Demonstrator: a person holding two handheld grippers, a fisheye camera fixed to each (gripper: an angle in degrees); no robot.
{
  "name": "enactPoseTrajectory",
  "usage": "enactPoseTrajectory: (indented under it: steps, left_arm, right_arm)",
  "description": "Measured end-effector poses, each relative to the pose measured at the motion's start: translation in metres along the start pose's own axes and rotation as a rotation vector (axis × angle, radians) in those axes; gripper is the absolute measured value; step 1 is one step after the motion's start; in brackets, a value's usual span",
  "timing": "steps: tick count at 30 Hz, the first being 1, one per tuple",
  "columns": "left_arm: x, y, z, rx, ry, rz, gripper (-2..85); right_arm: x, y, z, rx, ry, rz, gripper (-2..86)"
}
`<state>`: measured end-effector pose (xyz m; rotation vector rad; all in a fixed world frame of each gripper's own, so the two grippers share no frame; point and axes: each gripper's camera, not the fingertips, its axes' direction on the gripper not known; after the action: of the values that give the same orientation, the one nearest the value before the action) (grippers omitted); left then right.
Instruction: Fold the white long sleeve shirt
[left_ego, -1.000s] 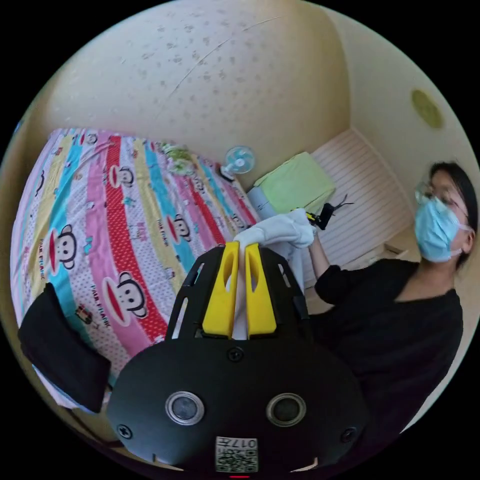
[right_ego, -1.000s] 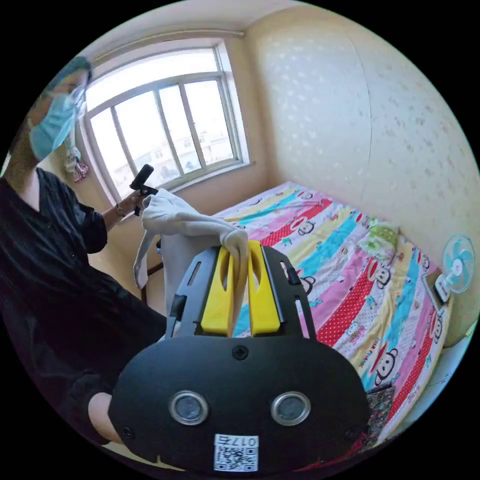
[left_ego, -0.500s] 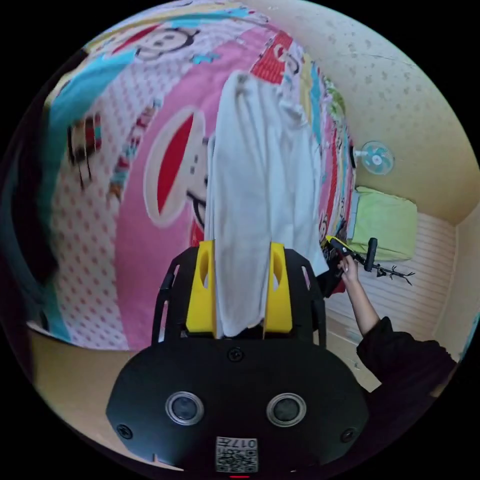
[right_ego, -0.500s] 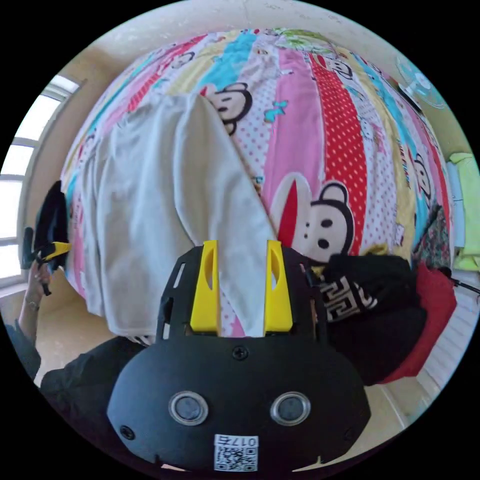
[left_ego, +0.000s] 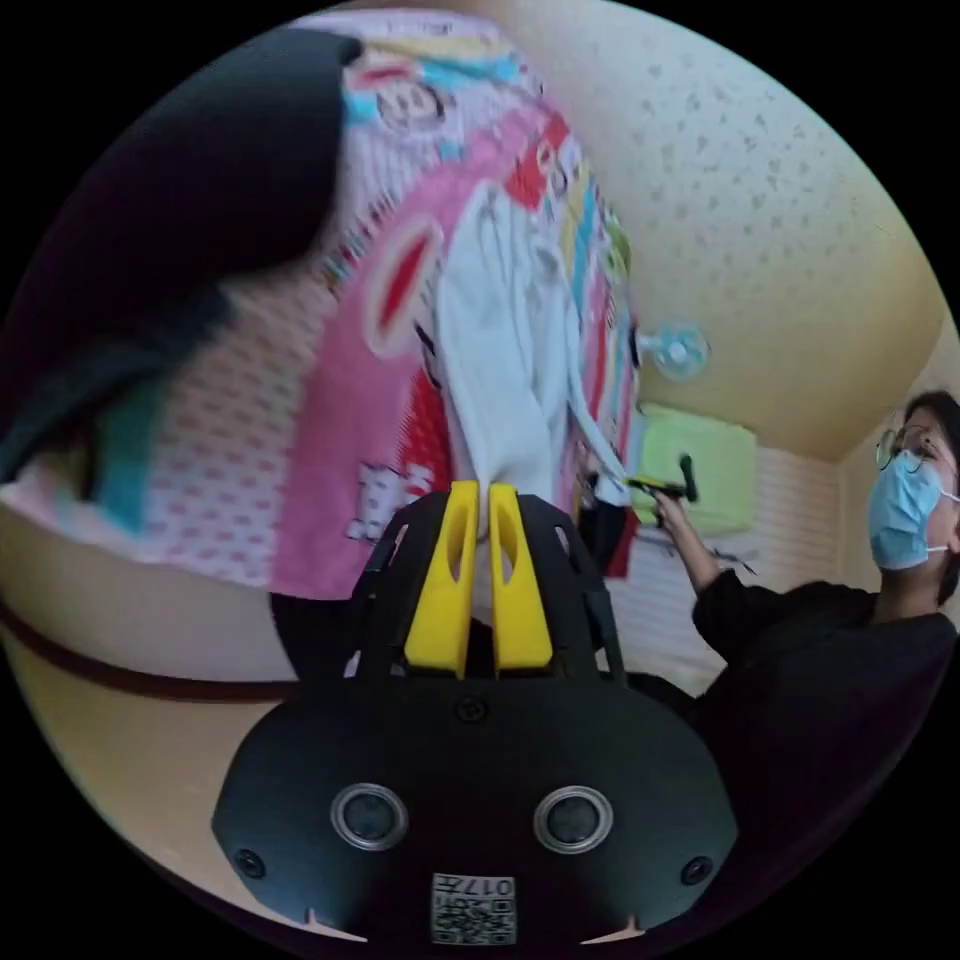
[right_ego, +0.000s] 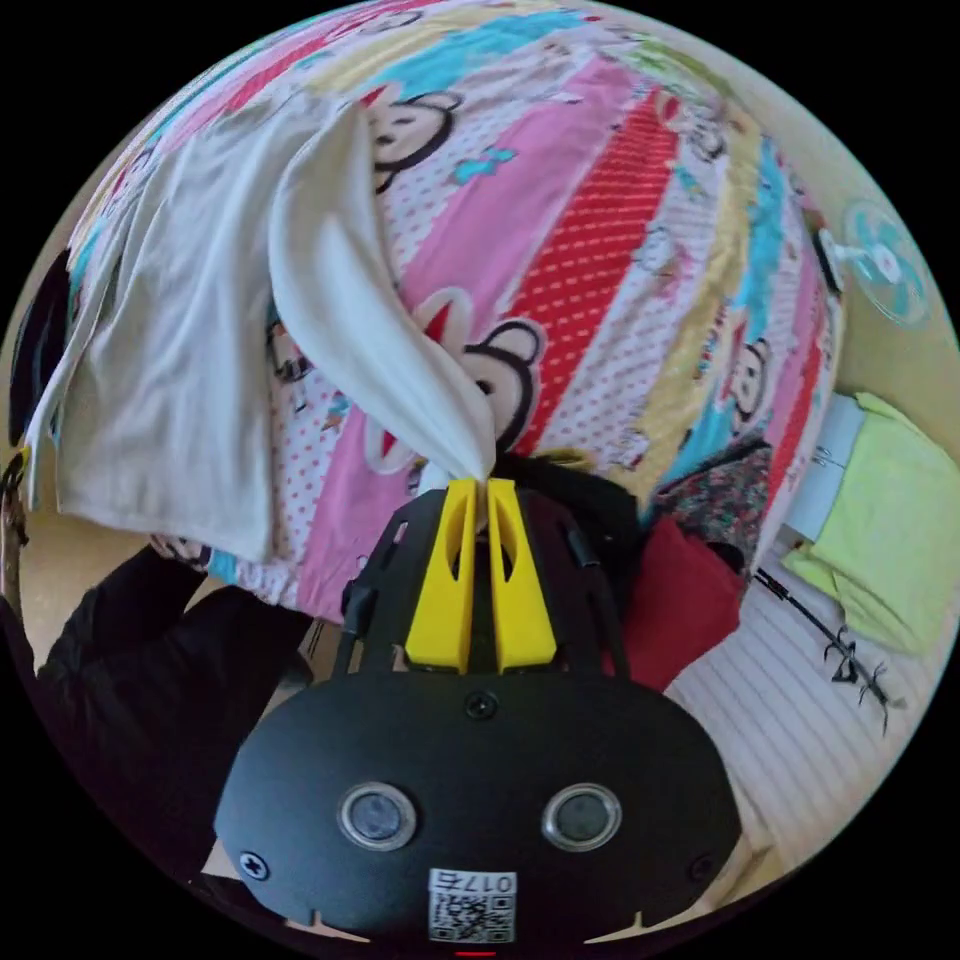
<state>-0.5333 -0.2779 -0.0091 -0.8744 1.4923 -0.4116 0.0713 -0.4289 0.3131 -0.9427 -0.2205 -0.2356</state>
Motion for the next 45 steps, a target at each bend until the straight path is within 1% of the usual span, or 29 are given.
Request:
enactPoseTrajectory:
  steps: [1, 2, 4, 5, 6, 7, 8, 9, 11, 12, 14, 15, 16, 17, 19, 23, 26, 27, 28, 29, 31, 34, 36, 38, 40, 41, 43, 44, 45]
  left_arm:
    - [-0.011, 0.006, -0.049, 0.138, -0.074, -0.077, 2.1]
    - [-0.016, 0.011, -0.07, 0.203, -0.102, -0.112, 2.4]
    - [-0.024, 0.038, -0.108, 0.356, -0.204, -0.172, 4.4]
    - [-0.024, 0.044, -0.108, 0.361, -0.246, -0.195, 4.7]
    - [-0.022, 0.051, -0.094, 0.324, -0.297, -0.207, 6.1]
    - [-0.016, 0.052, -0.069, 0.244, -0.304, -0.169, 8.3]
    - [-0.013, 0.051, -0.054, 0.201, -0.297, -0.149, 9.0]
    - [-0.006, 0.048, -0.022, 0.126, -0.266, -0.097, 10.3]
    - [0.004, 0.04, 0.024, 0.056, -0.218, -0.014, 11.0]
    - [0.005, 0.033, 0.053, 0.013, -0.192, 0.011, 11.4]
    - [0.0, 0.021, 0.098, -0.106, -0.159, 0.039, 12.0]
    - [-0.009, 0.018, 0.128, -0.227, -0.182, 0.029, 11.6]
    - [-0.015, 0.02, 0.144, -0.29, -0.227, 0.022, 10.3]
    - [-0.016, 0.022, 0.142, -0.27, -0.246, 0.023, 8.4]
    - [-0.018, 0.03, 0.13, -0.352, -0.16, 0.039, 3.2]
    - [-0.003, 0.062, 0.099, -0.398, -0.103, 0.08, 2.1]
    - [-0.008, 0.099, 0.114, -0.541, -0.189, 0.019, 3.5]
    - [-0.014, 0.109, 0.119, -0.565, -0.276, -0.021, 4.4]
    - [-0.018, 0.11, 0.112, -0.536, -0.352, -0.04, 6.1]
    - [-0.018, 0.108, 0.104, -0.497, -0.373, -0.037, 6.9]
    - [-0.013, 0.089, 0.053, -0.268, -0.45, -0.002, 8.4]
    - [0.001, 0.056, 0.003, -0.06, -0.62, 0.136, 10.1]
    - [0.001, 0.035, -0.001, -0.037, -0.725, 0.229, 11.1]
    - [-0.013, 0.016, 0.016, -0.115, -0.809, 0.303, 11.6]
    - [-0.044, 0.007, 0.055, -0.316, -0.89, 0.372, 11.0]
    - [-0.043, 0.008, 0.057, -0.315, -0.896, 0.408, 10.5]
    - [-0.035, 0.001, 0.053, -0.435, -0.952, 0.414, 2.7]
    - [-0.03, -0.002, 0.046, -0.456, -0.921, 0.402, 2.3]
    - [-0.02, -0.007, 0.022, -0.444, -0.82, 0.35, 1.6]
  right_arm:
    - [0.045, 0.005, -0.021, 0.077, 0.025, 0.132, 3.3]
    - [0.078, 0.014, -0.035, 0.131, 0.028, 0.246, 3.9]
    - [0.099, 0.03, -0.046, 0.19, 0.024, 0.331, 5.5]
    - [0.093, 0.042, -0.046, 0.224, -0.012, 0.325, 7.3]
    - [0.086, 0.047, -0.044, 0.239, -0.04, 0.306, 8.4]
    - [0.065, 0.056, -0.036, 0.26, -0.13, 0.24, 10.1]
    - [0.039, 0.064, -0.023, 0.261, -0.255, 0.155, 11.2]
    - [0.026, 0.067, -0.013, 0.25, -0.315, 0.122, 11.5]
    - [-0.027, 0.077, 0.039, 0.143, -0.495, 0.042, 12.6]
    - [-0.04, 0.08, 0.055, 0.103, -0.523, 0.03, 12.9]
    - [-0.086, 0.093, 0.121, -0.108, -0.65, -0.015, 12.7]
    - [-0.096, 0.098, 0.136, -0.172, -0.672, -0.041, 12.5]
    - [-0.102, 0.113, 0.135, -0.098, -0.584, -0.059, 11.0]
    - [-0.106, 0.124, 0.126, -0.082, -0.491, -0.151, 8.5]
    - [-0.098, 0.136, 0.112, -0.132, -0.51, -0.223, 5.1]
    - [-0.052, 0.18, 0.075, -0.168, -0.358, -0.256, 4.1]
    - [-0.035, 0.21, 0.098, -0.308, -0.326, -0.232, 4.4]
    - [-0.032, 0.215, 0.103, -0.324, -0.334, -0.213, 4.8]
    - [-0.024, 0.223, 0.108, -0.337, -0.359, -0.161, 5.5]
    - [-0.018, 0.228, 0.107, -0.33, -0.415, -0.133, 6.3]
    - [-0.012, 0.234, 0.101, -0.293, -0.473, -0.1, 7.2]
    - [-0.011, 0.239, 0.092, -0.254, -0.442, -0.081, 7.9]
    - [-0.017, 0.24, 0.087, -0.231, -0.432, -0.091, 8.1]
    - [-0.029, 0.239, 0.081, -0.209, -0.459, -0.105, 8.3]
    - [-0.042, 0.238, 0.073, -0.192, -0.47, -0.133, 8.6]
    - [-0.053, 0.236, 0.064, -0.166, -0.475, -0.162, 8.8]
    - [-0.07, 0.235, 0.039, -0.068, -0.527, -0.238, 9.1]
    - [-0.082, 0.234, 0.019, 0.017, -0.576, -0.294, 9.3]
    - [-0.088, 0.233, 0.009, 0.056, -0.601, -0.321, 9.4]
